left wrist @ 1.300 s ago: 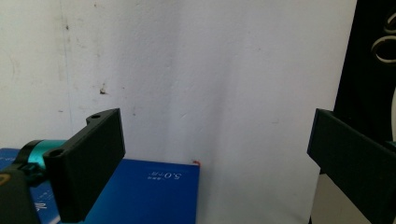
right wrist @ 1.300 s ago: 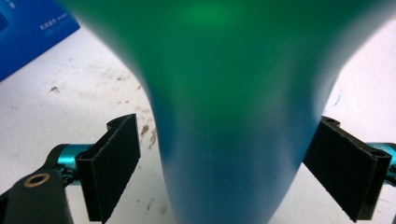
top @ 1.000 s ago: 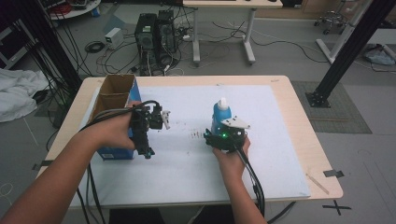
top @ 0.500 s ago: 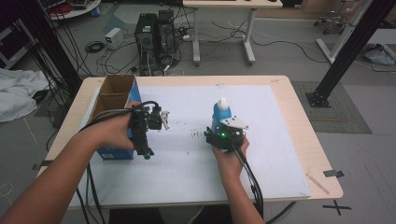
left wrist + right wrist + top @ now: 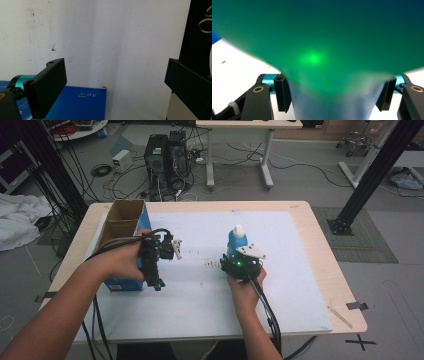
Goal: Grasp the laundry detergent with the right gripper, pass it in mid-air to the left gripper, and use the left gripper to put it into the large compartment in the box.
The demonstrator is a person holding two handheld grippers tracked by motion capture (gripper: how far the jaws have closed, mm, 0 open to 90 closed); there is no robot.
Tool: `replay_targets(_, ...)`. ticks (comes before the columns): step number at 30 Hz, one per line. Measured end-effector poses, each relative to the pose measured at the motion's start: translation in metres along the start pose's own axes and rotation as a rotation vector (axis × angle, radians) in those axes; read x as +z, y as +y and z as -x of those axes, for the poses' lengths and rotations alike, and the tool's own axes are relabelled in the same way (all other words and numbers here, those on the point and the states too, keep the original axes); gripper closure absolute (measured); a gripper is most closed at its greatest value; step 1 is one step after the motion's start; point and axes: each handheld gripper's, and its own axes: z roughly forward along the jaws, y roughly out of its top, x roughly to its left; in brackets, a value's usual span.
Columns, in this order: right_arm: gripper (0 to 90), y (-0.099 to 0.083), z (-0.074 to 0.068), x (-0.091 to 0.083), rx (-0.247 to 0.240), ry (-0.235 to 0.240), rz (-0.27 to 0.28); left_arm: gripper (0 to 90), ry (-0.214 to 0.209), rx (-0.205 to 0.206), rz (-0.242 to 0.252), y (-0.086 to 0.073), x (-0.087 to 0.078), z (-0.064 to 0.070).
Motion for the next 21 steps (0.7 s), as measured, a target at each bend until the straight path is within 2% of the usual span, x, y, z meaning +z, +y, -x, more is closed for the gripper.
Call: replay_targets(21,36.6,-0.0016,-0.0038,0.0007,-0.009,-0.036,0.012,4.1,0.001,0.001,0.0,-0.0002,-0.0003,0.0013)
